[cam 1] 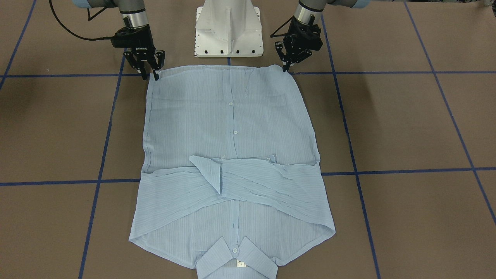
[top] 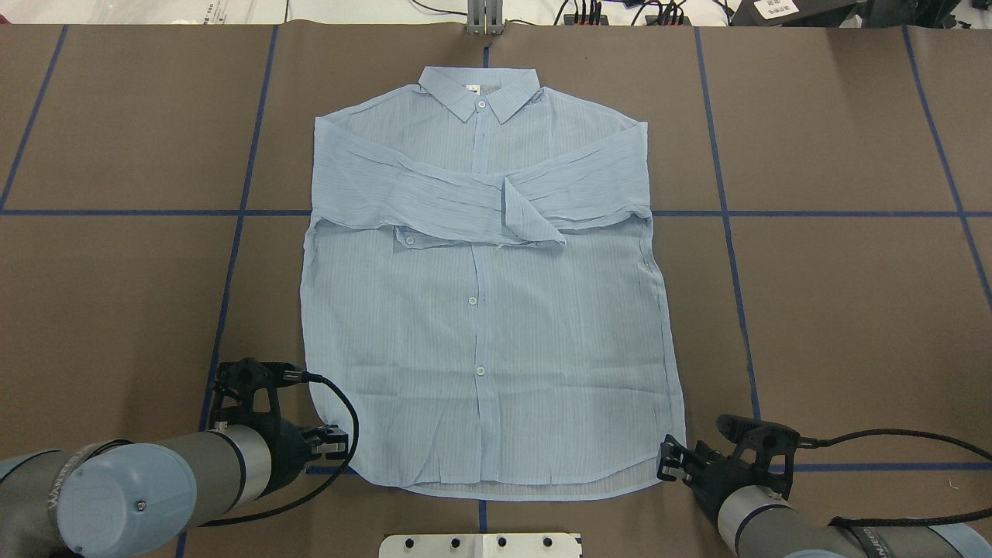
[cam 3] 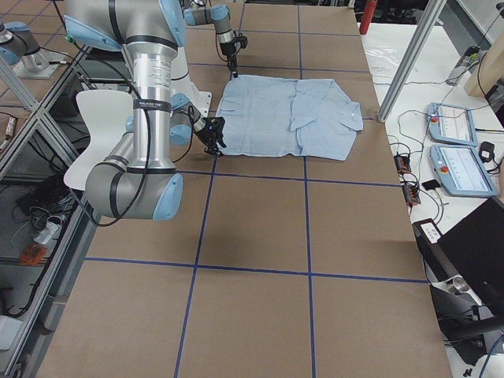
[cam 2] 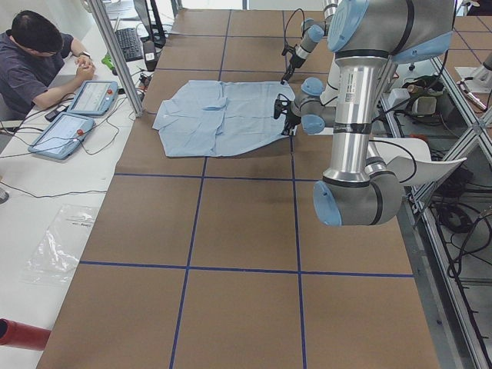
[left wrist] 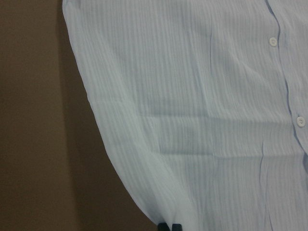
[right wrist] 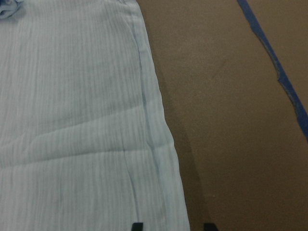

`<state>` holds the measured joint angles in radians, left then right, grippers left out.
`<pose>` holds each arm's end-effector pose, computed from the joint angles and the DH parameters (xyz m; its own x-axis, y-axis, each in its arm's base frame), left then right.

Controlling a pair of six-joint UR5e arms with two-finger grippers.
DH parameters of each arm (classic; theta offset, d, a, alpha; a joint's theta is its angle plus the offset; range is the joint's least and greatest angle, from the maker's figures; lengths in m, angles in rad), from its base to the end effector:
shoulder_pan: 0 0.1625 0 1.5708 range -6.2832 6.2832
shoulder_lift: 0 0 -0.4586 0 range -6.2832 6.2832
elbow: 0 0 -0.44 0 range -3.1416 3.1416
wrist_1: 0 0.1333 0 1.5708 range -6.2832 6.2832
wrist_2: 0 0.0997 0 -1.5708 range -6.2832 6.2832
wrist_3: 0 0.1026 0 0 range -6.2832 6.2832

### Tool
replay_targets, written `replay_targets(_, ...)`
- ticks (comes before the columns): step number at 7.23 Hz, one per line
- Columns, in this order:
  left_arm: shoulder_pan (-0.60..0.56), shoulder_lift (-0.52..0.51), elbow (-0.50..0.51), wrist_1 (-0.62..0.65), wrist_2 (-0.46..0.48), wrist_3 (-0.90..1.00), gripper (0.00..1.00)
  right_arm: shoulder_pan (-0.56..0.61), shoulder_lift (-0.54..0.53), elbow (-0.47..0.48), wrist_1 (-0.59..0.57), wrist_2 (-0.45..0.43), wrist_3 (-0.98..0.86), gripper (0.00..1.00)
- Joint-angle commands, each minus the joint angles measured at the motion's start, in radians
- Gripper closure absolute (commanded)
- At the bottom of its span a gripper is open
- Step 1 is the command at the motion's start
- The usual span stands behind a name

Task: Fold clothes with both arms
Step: 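Lower both grippers to the hem corners nearest the robot and grasp them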

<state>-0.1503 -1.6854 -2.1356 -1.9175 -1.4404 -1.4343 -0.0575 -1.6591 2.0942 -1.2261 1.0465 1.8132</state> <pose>0.5054 -0.2249 0.3091 0.5427 0.0543 -0.8382 0.1863 0.9653 0.1831 -0.5017 -0.1561 0.4269 0.6167 0.1726 0.7680 -0.4632 0.8684 0.1768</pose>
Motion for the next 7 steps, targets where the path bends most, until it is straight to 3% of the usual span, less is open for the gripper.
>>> replay_targets(1,0.000,0.001,0.000,0.000,-0.002,0.000,1.00,-0.008,-0.002,0.001,-0.015,0.001,-0.008,0.69)
replay_targets(3,-0.002,0.004,0.000,0.000,-0.002,0.000,1.00,-0.011,0.002,0.001,-0.015,0.000,-0.008,1.00)
replay_targets(5,0.000,0.004,0.000,0.000,-0.002,0.002,1.00,-0.010,0.012,0.013,-0.015,-0.002,-0.009,1.00)
replay_targets(6,-0.002,0.001,-0.009,0.000,-0.006,0.005,1.00,-0.001,0.012,0.076,-0.080,0.007,-0.018,1.00)
replay_targets(7,-0.002,0.007,-0.035,0.002,-0.012,0.009,1.00,0.014,0.013,0.181,-0.222,0.056,-0.026,1.00)
